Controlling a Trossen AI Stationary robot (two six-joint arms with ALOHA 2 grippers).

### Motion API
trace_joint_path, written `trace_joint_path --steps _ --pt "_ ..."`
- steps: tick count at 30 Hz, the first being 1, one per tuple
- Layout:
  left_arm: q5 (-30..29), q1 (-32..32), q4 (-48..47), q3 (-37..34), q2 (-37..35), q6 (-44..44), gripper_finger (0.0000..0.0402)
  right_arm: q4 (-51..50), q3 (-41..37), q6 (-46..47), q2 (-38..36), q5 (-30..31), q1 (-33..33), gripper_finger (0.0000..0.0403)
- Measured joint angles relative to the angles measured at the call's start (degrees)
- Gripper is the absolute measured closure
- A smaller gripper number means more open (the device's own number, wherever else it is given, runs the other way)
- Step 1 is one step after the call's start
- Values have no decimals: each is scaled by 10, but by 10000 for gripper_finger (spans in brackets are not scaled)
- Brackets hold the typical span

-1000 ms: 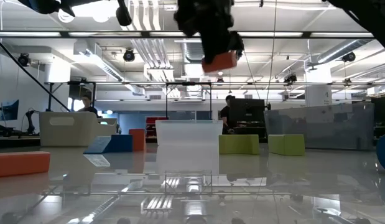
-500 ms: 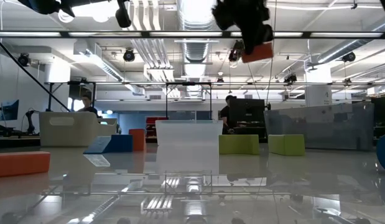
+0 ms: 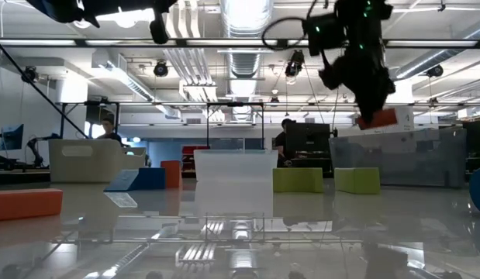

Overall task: Sort & place blocks by color
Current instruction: Put the orange block into the black bin, then put the blue block into the gray bin

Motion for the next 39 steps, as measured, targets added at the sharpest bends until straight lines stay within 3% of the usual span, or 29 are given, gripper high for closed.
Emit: trace_joint_path --steps 7,14,22,31,39 --pt "0 0 1 3 18 0 402 110 -116 -27 -14 0 -29 288" --pt "-3 0 1 1 20 -1 402 168 -165 -40 4 1 -30 288" --pt "-4 0 1 2 20 -1 402 181 -173 -46 12 2 -30 285" --pt "-4 0 -3 1 22 -1 402 179 -163 -35 12 2 -30 181" --pt "-4 -2 -37 10 21 -34 402 80 -86 -35 8 1 -29 182"
